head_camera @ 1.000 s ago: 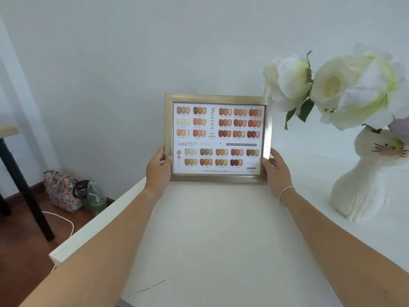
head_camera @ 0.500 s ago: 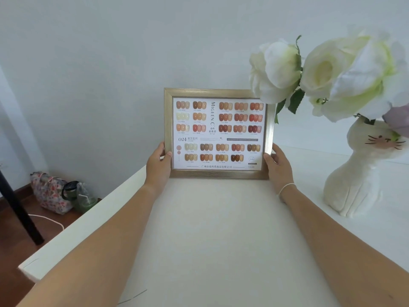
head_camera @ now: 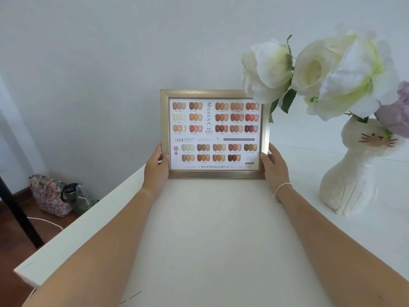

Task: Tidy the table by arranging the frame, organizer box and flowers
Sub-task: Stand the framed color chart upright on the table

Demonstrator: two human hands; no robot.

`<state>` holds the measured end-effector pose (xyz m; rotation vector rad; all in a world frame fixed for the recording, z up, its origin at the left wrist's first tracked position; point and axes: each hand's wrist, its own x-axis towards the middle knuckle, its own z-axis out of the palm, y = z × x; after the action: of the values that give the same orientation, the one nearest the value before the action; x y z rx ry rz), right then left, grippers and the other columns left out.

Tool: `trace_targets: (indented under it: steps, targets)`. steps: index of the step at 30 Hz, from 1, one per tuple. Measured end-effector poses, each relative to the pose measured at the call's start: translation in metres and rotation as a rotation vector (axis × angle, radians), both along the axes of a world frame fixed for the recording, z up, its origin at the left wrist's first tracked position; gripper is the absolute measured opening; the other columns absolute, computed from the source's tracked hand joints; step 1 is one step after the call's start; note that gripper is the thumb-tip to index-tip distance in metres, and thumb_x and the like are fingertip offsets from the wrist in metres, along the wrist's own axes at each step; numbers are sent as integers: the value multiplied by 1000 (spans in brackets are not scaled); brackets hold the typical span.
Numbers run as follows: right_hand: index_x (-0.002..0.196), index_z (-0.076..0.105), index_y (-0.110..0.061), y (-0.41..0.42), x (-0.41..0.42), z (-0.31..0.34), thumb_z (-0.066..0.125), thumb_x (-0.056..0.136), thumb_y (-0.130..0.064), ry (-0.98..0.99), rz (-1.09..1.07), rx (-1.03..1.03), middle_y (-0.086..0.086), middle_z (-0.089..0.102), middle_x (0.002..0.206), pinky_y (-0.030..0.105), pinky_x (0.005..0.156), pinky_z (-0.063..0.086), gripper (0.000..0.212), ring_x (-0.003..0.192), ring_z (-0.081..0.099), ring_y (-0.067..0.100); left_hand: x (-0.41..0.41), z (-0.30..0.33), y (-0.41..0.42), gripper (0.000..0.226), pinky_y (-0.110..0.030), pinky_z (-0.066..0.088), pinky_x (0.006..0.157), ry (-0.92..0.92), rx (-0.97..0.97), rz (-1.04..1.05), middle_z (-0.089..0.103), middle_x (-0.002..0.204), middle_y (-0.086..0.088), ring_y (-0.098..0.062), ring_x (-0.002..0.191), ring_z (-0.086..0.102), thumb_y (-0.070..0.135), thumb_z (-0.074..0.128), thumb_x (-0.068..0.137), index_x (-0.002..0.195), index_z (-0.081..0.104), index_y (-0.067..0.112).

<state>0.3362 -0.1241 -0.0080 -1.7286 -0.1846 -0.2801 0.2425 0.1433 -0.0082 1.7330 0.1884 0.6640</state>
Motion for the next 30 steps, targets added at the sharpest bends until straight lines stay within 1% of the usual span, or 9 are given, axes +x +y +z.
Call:
trace_targets:
  steps: [5,7,11,14,17,19,21,27,30]
  targets:
    - [135,40,-34,0,1,-1,41,94,-24,0,-1,8,-9,55,96,18,81,39,42,92,52,9,1,-2,2,50,-23,44,92,11,-4,-15,63,117,14,-6,108,58,11,36,91,130,45,42]
    - [135,39,-35,0,1,-1,41,94,-25,0,4,4,-7,56,97,14,75,39,43,90,52,8,1,-2,2,51,-23,44,93,9,0,-20,63,117,14,-6,108,57,12,37,91,129,45,45]
    - [136,37,-36,-2,0,0,43,93,-30,20,1,18,-3,56,99,11,63,37,44,84,52,3,1,-3,1,50,-22,45,86,12,4,3,63,112,8,-9,102,58,14,38,91,129,43,45]
    - [138,35,-34,-5,-3,-1,46,92,-33,39,-14,51,-5,54,108,11,64,35,47,93,50,7,1,-4,0,50,-19,44,80,32,-50,43,61,118,4,-14,102,57,17,40,93,136,37,40]
    - [138,35,-33,-9,-10,-2,48,91,-33,38,-25,75,-8,54,113,12,71,36,48,94,50,8,-4,-5,-3,53,-12,38,72,54,-105,96,54,130,4,-11,103,53,18,41,93,143,28,32]
    - [138,36,-32,-13,-17,-1,49,91,-33,34,-34,77,-9,53,116,18,79,38,49,91,51,7,-10,-5,-5,54,-14,35,82,61,-110,124,49,137,4,-9,106,48,19,40,94,144,25,29]
    - [138,37,-31,-18,-26,-2,51,90,-33,28,-51,69,-8,52,118,18,79,37,49,90,51,5,-17,-5,-7,53,-21,33,93,74,-110,139,43,142,2,-8,111,44,19,41,94,144,26,29]
    - [138,37,-27,-35,-60,-3,50,91,-31,10,-73,-13,0,52,129,28,92,39,49,98,50,12,-49,-4,-24,50,-26,33,97,87,-86,165,41,145,0,-8,111,43,18,41,95,142,30,29]
    - [137,38,-27,-43,-81,-5,51,91,-31,3,-55,-47,-2,52,126,26,87,39,48,95,51,13,-66,-4,-37,48,-29,34,100,91,-48,174,41,145,-1,-11,113,45,16,40,95,142,33,28]
